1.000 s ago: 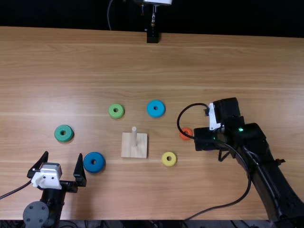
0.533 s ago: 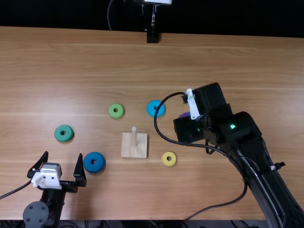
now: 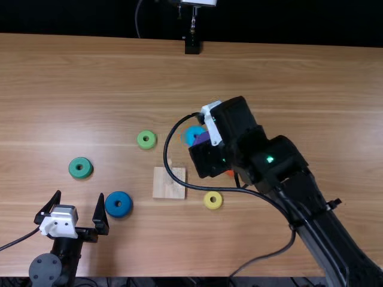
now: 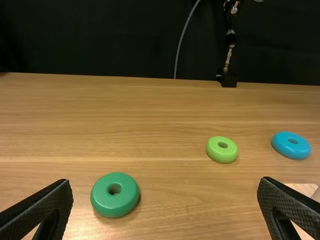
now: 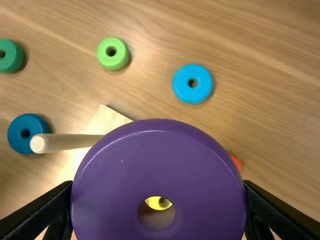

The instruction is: Build the Hanoi tower: stack the rings onto the peg from bottom to top in this color order: purple, dark blue, light blue, dark green, light green, yellow, orange.

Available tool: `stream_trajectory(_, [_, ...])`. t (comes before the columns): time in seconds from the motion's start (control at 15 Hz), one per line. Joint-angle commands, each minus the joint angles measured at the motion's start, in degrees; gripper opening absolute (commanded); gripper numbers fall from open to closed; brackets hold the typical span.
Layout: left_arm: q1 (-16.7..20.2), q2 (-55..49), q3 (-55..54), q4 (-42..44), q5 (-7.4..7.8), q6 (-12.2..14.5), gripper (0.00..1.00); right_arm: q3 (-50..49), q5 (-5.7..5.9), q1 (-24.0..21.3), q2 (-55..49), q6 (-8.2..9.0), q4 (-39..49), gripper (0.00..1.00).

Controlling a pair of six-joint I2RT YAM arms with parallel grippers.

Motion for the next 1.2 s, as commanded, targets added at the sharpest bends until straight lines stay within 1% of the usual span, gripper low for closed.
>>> stream_trajectory(0.0, [0.19, -0.62, -2.59, -0.87, 0.12, 0.73, 1.0, 3.04, -0.2, 1.57, 0.7, 0.21, 0.18, 0.0])
stream_trajectory(0.4, [0.19, -0.62, -2.59, -0.87, 0.12, 0.73, 1.0, 4.71, -0.31, 5.87, 5.8, 0.63, 0.7, 0.0])
stream_trajectory(0.53, [0.19, -0.62, -2.59, -0.87, 0.12, 0.62, 1.0, 6.82, -0.31, 7.19, 7.47, 0.95, 0.92, 0.0])
stream_trajectory(0.67, [0.19, -0.62, -2.59, -0.87, 0.12, 0.73, 1.0, 9.19, -0.31, 7.63, 8.79, 2.53, 0.92, 0.0])
stream_trajectory(0.8, [0.19, -0.62, -2.59, -0.87, 0.12, 0.73, 1.0, 11.12, -0.42, 9.04, 9.93, 2.53, 0.49, 0.0])
stream_trajectory(1.0, [0.19, -0.62, -2.59, -0.87, 0.12, 0.62, 1.0, 11.12, -0.42, 10.18, 10.37, 2.53, 0.39, 0.0])
stream_trajectory(1.13, [0.19, -0.62, -2.59, -0.87, 0.12, 0.73, 1.0, 10.95, -0.42, 10.18, 11.34, 2.53, 0.28, 0.0])
